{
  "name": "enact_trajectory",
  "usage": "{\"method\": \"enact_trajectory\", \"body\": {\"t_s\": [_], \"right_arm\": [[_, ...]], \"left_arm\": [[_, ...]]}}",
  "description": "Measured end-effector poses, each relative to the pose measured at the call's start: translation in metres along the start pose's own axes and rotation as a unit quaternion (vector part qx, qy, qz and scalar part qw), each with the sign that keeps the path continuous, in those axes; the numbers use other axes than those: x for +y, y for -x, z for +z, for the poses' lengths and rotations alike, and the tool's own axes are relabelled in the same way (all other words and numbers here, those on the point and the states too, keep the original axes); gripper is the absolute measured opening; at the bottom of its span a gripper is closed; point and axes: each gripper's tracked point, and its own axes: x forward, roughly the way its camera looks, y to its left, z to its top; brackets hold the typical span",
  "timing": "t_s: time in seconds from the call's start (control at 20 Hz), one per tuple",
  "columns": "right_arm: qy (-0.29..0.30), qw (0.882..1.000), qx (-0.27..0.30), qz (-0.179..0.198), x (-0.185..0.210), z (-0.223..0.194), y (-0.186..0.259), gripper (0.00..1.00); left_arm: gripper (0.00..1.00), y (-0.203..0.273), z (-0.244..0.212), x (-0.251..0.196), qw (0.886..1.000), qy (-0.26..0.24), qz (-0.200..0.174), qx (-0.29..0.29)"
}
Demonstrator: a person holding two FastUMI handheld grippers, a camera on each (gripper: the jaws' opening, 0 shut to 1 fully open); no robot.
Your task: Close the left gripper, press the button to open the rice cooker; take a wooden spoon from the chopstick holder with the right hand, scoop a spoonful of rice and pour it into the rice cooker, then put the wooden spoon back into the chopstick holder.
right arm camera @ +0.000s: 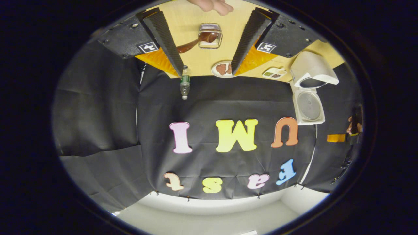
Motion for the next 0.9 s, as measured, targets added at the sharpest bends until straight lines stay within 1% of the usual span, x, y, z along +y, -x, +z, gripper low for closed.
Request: {"method": "enact_trajectory", "body": {"t_s": [0.05,0.1,0.15,0.2,0.3,0.35,0.4,0.45,0.55,0.6,0.7,0.8,0.9], "right_arm": [[0.000,1.000,0.003,-0.003,-0.001,-0.001,-0.002,0.92],[0.000,1.000,0.007,-0.006,-0.004,-0.003,-0.002,0.92],[-0.002,1.000,0.010,-0.006,-0.004,-0.004,-0.003,0.92],[-0.006,1.000,0.015,-0.006,-0.004,-0.005,-0.003,0.96],[-0.011,1.000,0.024,-0.009,-0.006,-0.009,-0.005,0.94],[-0.011,1.000,0.027,-0.011,-0.007,-0.010,-0.005,0.94],[-0.010,0.999,0.030,-0.016,-0.009,-0.010,-0.007,0.92],[-0.006,0.999,0.033,-0.021,-0.009,-0.009,-0.008,0.94],[0.002,0.999,0.028,-0.019,-0.004,-0.007,-0.006,0.92],[0.002,1.000,0.022,-0.018,-0.002,-0.004,-0.006,0.93],[0.005,1.000,0.013,-0.009,0.007,-0.007,-0.009,0.94],[0.009,1.000,0.021,0.000,0.012,-0.015,-0.011,0.94],[0.010,1.000,0.027,0.011,0.015,-0.020,-0.011,0.94]], "left_arm": [[0.95,-0.012,0.005,0.011,1.000,0.005,0.016,-0.005],[0.95,-0.025,0.009,0.025,0.999,0.000,0.032,-0.008],[0.95,-0.039,0.012,0.034,0.999,-0.006,0.043,-0.016],[0.95,-0.054,0.017,0.041,0.998,-0.009,0.050,-0.027],[0.95,-0.080,0.025,0.045,0.997,-0.003,0.050,-0.050],[0.95,-0.094,0.024,0.045,0.997,-0.003,0.046,-0.054],[0.95,-0.103,0.019,0.047,0.997,-0.008,0.052,-0.059],[0.95,-0.112,0.015,0.052,0.996,-0.017,0.058,-0.066],[0.95,-0.130,0.004,0.042,0.996,-0.010,0.047,-0.070],[0.95,-0.139,0.001,0.039,0.997,-0.005,0.044,-0.071],[0.95,-0.158,-0.005,0.040,0.997,0.001,0.051,-0.065],[0.95,-0.176,-0.017,0.043,0.997,-0.007,0.056,-0.050],[0.95,-0.194,-0.029,0.051,0.997,-0.003,0.065,-0.028]]}}
